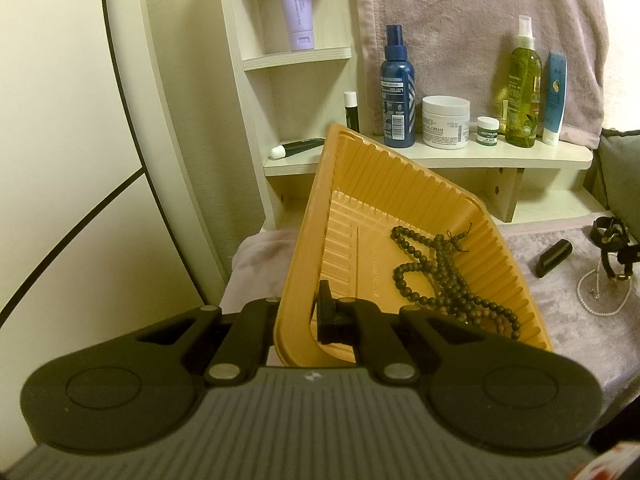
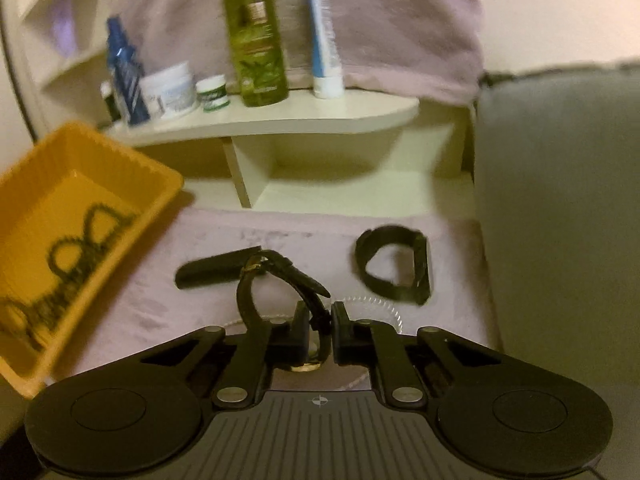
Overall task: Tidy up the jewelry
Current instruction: 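Grasp the black strap watch by its band with the right gripper, then carry the watch into the tray and release with right while left holds tray, then grasp the white pearl necklace on the towel with the right gripper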
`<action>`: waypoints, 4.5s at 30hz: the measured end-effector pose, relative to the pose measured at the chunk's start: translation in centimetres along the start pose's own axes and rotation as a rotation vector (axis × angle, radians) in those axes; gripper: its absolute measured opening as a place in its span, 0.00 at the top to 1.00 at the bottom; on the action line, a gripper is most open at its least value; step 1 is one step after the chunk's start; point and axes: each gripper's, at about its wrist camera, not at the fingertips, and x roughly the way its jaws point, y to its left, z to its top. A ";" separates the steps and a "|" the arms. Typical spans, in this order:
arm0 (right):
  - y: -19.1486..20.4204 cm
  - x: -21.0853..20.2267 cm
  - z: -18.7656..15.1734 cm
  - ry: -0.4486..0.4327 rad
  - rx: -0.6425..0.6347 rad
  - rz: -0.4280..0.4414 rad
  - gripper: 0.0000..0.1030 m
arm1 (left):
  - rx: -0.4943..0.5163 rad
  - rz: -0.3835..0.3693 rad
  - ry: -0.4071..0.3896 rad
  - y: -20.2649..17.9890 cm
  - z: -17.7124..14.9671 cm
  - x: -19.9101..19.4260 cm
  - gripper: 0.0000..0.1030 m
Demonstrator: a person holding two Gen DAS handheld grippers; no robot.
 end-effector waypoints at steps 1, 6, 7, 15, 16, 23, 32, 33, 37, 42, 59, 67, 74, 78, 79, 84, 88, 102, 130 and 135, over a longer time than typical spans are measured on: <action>-0.2 -0.2 0.0 0.005 0.027 0.005 0.90 | 0.000 -0.001 0.000 0.0 0.0 0.0 0.96; -0.2 -1.1 -0.3 -0.003 0.076 0.006 0.90 | 0.002 -0.003 0.000 0.1 0.0 0.1 0.96; -0.2 -1.2 -0.3 -0.005 0.078 0.005 0.90 | 0.003 -0.002 0.000 0.1 0.0 0.1 0.96; 0.8 -2.5 0.5 -0.025 0.068 0.014 0.91 | 0.001 -0.003 -0.001 0.0 0.1 0.0 0.96; 1.0 -2.6 0.8 -0.030 0.065 0.019 0.91 | 0.001 -0.004 -0.001 0.0 0.1 0.0 0.96; 3.5 -3.0 2.7 -0.056 0.042 0.066 0.91 | -0.002 -0.009 -0.003 0.0 0.2 0.0 0.96; 8.7 -1.8 4.7 -0.059 -0.007 0.173 0.91 | -0.004 -0.015 -0.001 0.0 0.3 0.0 0.96; 9.4 -1.6 4.8 -0.057 -0.013 0.186 0.91 | -0.004 -0.015 -0.002 0.0 0.3 0.0 0.96; 11.5 -0.8 5.3 -0.048 -0.033 0.224 0.91 | -0.005 -0.015 -0.001 0.0 0.3 0.0 0.96; 13.4 0.0 5.5 -0.026 -0.049 0.261 0.91 | -0.007 -0.016 -0.002 0.0 0.2 0.0 0.96; 16.6 2.4 4.6 0.055 -0.100 0.322 0.90 | -0.011 -0.019 -0.002 0.0 0.2 0.0 0.96; 17.4 3.2 4.0 0.091 -0.087 0.397 0.76 | -0.014 -0.024 0.001 0.3 0.3 0.0 0.96; 16.8 2.3 4.1 0.045 -0.054 0.373 0.56 | -0.015 -0.022 0.001 0.3 0.3 0.0 0.96; 15.6 1.3 3.8 0.002 -0.045 0.333 0.56 | -0.015 -0.023 0.002 0.3 0.3 0.0 0.96; 15.2 1.0 3.6 -0.010 -0.044 0.318 0.56 | -0.015 -0.023 0.001 0.3 0.3 0.0 0.96; 13.0 -0.6 1.6 -0.067 -0.040 0.219 0.56 | -0.013 -0.022 -0.003 0.3 0.4 -0.1 0.96; 10.6 -1.4 -0.2 -0.080 -0.004 0.135 0.56 | -0.011 -0.022 -0.004 0.2 0.4 -0.1 0.96; 5.0 -2.2 -4.0 -0.059 0.039 -0.022 0.56 | -0.003 -0.018 -0.006 0.1 0.5 -0.3 0.96; 7.6 1.1 -4.8 0.026 -0.373 0.039 0.82 | 0.003 -0.017 -0.001 0.1 0.4 0.0 0.96; 8.2 1.3 -4.7 0.050 -0.445 0.067 0.96 | 0.002 -0.017 -0.001 0.2 0.4 0.0 0.96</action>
